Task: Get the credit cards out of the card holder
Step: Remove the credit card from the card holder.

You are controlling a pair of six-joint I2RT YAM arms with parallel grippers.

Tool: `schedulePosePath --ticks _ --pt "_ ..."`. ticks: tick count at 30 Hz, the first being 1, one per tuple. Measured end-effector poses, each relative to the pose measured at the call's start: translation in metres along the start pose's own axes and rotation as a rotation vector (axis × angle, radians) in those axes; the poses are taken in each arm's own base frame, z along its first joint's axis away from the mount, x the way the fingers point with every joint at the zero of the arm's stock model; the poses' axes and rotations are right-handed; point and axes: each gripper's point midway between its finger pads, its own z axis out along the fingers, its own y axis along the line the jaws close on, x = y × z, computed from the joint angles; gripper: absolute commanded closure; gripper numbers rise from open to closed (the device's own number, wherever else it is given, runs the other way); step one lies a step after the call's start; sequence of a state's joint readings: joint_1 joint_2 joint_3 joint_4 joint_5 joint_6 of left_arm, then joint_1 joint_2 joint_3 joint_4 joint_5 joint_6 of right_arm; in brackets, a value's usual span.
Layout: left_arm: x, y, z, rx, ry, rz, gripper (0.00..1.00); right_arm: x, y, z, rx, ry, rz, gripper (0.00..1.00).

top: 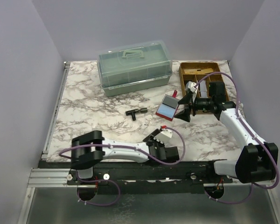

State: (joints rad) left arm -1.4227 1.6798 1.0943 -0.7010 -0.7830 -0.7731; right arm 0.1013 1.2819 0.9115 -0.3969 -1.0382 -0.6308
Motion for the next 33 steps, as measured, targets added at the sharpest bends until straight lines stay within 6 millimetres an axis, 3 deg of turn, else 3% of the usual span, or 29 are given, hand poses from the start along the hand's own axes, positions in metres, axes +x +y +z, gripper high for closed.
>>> schedulePosePath --ticks 3,4,7,10,16,22,30,32,33 --pt "0.006 -0.016 0.007 -0.072 -0.016 0.036 0.96 0.001 -0.002 -0.002 0.007 0.001 0.008 0.07" --pt "0.010 -0.020 0.009 -0.086 -0.014 0.048 0.87 0.002 -0.002 -0.003 0.008 0.002 0.011 0.07" --pt "0.022 -0.026 0.018 -0.113 0.005 0.073 0.48 0.002 -0.003 -0.004 0.013 0.002 0.016 0.07" --pt "0.029 -0.031 0.022 -0.106 0.027 0.068 0.37 0.002 -0.004 -0.006 0.017 0.002 0.018 0.07" --pt "0.025 -0.049 0.017 0.047 0.058 -0.047 0.33 0.006 -0.007 -0.005 0.017 0.007 0.025 0.09" --pt "0.017 -0.051 -0.007 0.323 0.093 -0.217 0.36 0.015 -0.007 0.000 -0.018 0.029 0.077 0.12" --pt "-0.022 0.001 -0.022 0.542 -0.021 -0.514 0.31 0.018 0.008 0.008 -0.101 0.019 0.132 0.15" --pt "-0.026 0.014 -0.023 0.571 -0.046 -0.567 0.31 0.021 0.013 0.015 -0.126 0.034 0.146 0.15" --pt "-0.025 0.019 -0.021 0.578 -0.052 -0.587 0.32 0.022 0.026 0.026 -0.174 0.050 0.136 0.16"
